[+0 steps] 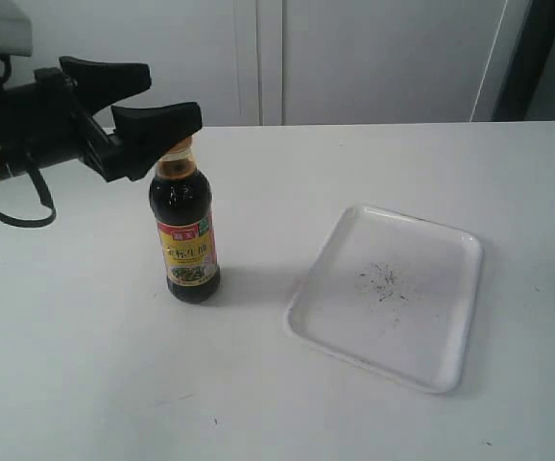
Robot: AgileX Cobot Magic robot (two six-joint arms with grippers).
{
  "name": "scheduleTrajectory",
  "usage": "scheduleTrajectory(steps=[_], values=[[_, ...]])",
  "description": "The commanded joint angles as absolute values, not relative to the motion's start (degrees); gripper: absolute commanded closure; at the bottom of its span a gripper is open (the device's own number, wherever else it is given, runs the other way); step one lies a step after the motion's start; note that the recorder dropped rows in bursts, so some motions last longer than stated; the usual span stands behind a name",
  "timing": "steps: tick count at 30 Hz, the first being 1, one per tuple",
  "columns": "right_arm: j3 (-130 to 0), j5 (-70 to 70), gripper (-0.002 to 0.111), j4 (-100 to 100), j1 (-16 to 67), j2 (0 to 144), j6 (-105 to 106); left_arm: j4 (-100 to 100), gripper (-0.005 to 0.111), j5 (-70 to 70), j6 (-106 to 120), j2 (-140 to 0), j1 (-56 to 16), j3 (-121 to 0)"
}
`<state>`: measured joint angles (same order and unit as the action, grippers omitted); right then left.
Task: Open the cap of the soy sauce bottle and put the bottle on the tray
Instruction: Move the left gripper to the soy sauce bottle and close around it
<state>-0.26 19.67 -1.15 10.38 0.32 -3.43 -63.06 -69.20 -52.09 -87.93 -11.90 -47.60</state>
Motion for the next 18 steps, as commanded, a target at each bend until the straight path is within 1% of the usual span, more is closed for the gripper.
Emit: scheduleTrajectory(steps=[1, 15, 18], values=[[0.0, 19.6, 0.108, -1.0, 10.2, 0.0, -3.7, -63.5, 0.002, -70.0, -51.0, -90.5, -12.2, -48.8], [0.0, 19.6, 0.108, -1.0, 10.2, 0.0, -3.7, -59.8, 0.002, -70.0, -43.7, -103.5, -12.2, -48.8], [0.0, 19.6, 0.108, -1.0, 10.2, 0.0, -3.7, -58.1, 0.002, -70.0, -42.1, -105.4, -13.5, -48.8]])
